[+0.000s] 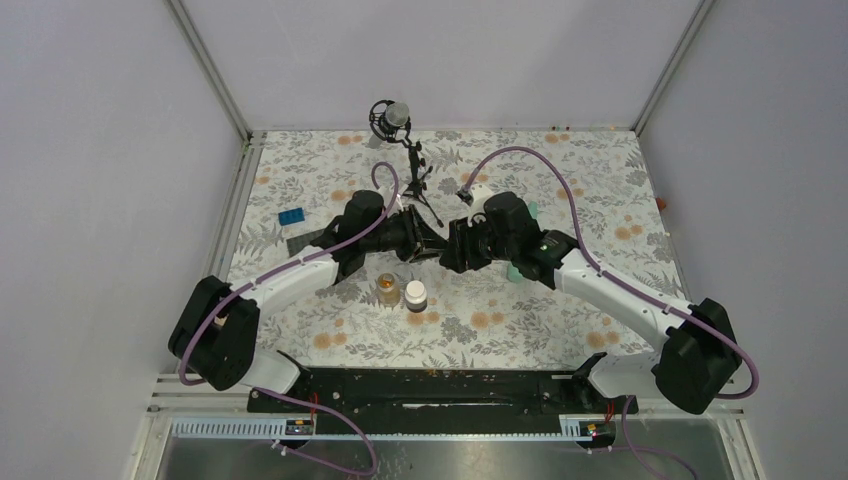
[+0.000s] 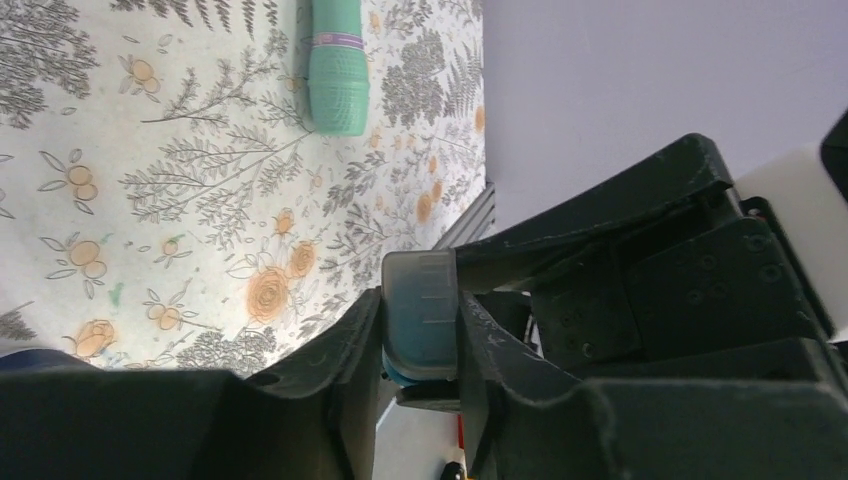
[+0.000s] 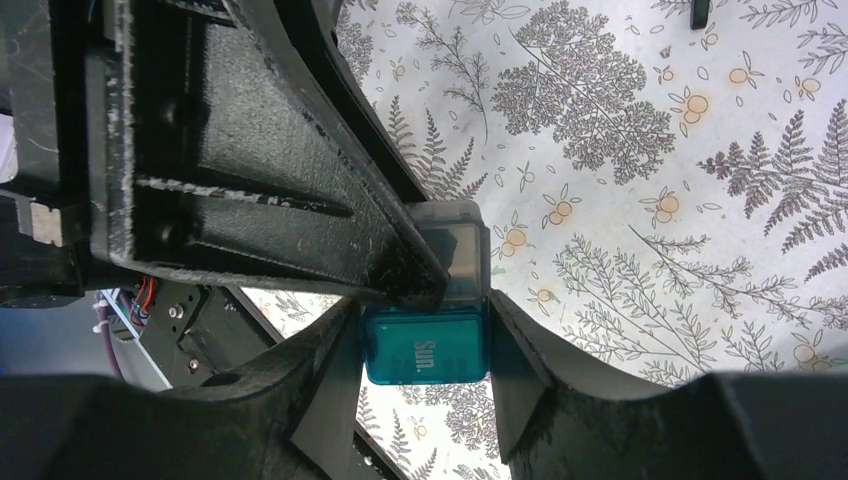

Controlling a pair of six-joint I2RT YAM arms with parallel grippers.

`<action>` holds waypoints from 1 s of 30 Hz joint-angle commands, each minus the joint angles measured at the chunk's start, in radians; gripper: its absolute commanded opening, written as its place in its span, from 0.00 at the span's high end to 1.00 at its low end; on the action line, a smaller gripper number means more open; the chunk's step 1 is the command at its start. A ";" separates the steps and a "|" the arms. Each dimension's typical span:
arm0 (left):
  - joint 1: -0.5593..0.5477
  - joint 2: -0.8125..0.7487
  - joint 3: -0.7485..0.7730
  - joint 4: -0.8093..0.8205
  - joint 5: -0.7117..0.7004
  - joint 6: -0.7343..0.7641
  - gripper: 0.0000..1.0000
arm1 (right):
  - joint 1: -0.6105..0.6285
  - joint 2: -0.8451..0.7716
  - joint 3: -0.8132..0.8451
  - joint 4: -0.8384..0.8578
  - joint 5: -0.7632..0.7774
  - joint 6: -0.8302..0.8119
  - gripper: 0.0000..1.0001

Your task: Sort the pills into containers

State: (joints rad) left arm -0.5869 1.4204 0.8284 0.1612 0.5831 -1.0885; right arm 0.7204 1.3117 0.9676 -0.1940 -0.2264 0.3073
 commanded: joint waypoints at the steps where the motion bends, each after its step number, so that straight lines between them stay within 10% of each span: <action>1: -0.013 -0.004 0.052 0.021 0.040 -0.003 0.82 | 0.007 0.024 0.059 0.036 0.029 0.043 0.55; 4: -0.013 -0.005 0.060 0.004 0.033 0.004 1.00 | 0.007 0.027 0.065 0.018 0.026 0.053 0.33; 8: -0.012 -0.010 0.083 -0.053 0.001 0.042 1.00 | 0.005 0.015 0.084 -0.047 0.018 0.027 0.10; 30: 0.029 -0.040 0.099 -0.143 0.001 0.127 1.00 | 0.004 -0.047 0.099 -0.175 0.148 0.064 0.31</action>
State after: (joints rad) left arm -0.5804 1.4239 0.8921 0.0086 0.5735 -0.9981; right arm 0.7212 1.3273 1.0500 -0.3477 -0.1577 0.3645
